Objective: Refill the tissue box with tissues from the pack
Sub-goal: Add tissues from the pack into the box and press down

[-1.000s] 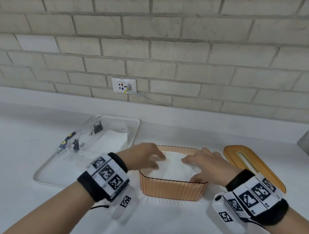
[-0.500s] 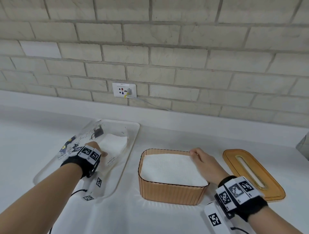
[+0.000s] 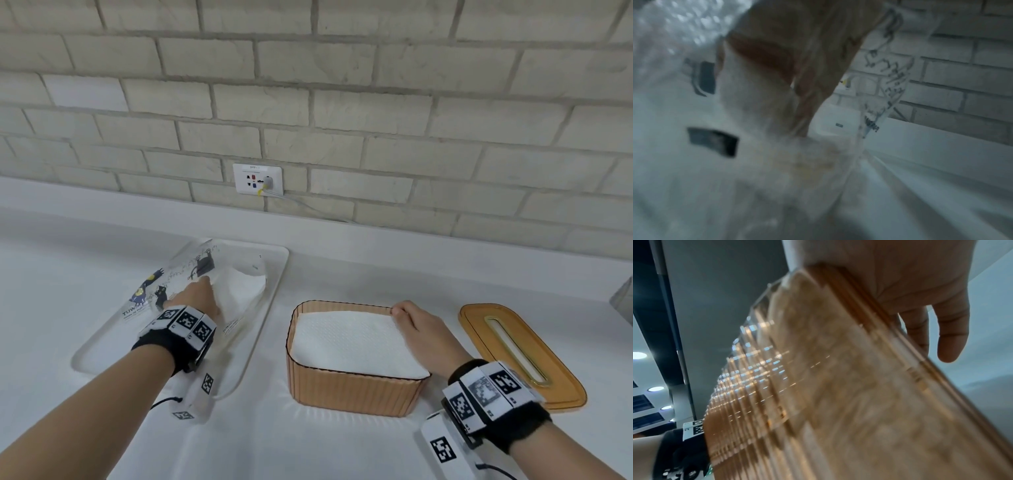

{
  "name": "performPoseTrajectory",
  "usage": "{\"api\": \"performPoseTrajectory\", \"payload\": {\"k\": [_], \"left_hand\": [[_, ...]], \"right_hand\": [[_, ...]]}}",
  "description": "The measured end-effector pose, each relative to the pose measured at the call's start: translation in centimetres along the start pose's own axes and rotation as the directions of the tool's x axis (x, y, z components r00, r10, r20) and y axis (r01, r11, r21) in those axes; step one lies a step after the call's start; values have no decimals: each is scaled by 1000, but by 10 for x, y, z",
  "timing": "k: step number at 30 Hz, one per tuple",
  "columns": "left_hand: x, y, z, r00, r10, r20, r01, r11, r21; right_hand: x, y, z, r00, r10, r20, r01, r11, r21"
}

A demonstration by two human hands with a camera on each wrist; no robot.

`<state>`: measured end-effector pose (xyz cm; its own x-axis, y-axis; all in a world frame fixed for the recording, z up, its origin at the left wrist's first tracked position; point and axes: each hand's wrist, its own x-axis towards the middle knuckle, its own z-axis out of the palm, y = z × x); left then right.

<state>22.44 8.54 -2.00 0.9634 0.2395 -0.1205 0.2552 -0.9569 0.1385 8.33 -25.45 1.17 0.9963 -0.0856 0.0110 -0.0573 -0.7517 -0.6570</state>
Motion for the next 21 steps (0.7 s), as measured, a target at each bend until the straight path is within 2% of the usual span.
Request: {"api": "performPoseTrajectory", "payload": {"k": [2, 8, 10, 12, 14, 16, 19, 21], "left_hand": [[1, -4, -1, 1000, 10, 1, -9, 996, -87], [-7, -4, -31, 998, 13, 57, -1, 978, -207], [-20, 4, -54, 997, 69, 15, -62, 958, -282], [-36, 11, -81, 984, 165, -59, -176, 922, -346], [-55, 19, -107, 949, 290, -124, -316, 883, -347], [-77, 28, -130, 893, 415, -174, -449, 805, -388], [-111, 45, -153, 782, 599, -172, -563, 560, -608], [-128, 57, -158, 703, 697, -142, -546, 402, -735]], "right_hand": [[0, 0, 0, 1000, -4, 1, 4, 1000, 3], [2, 3, 0, 1000, -10, 15, 10, 1000, 0], [3, 3, -3, 999, -7, 54, 8, 1000, -23], [6, 2, -9, 997, -23, 68, 26, 999, -42], [8, -5, -20, 999, -42, 14, 42, 999, -8], [7, -21, -34, 997, -63, -39, 67, 994, 88], [6, -49, -49, 992, -117, -51, 126, 957, 260], [5, -62, -52, 993, -120, -4, 110, 889, 444]]}}
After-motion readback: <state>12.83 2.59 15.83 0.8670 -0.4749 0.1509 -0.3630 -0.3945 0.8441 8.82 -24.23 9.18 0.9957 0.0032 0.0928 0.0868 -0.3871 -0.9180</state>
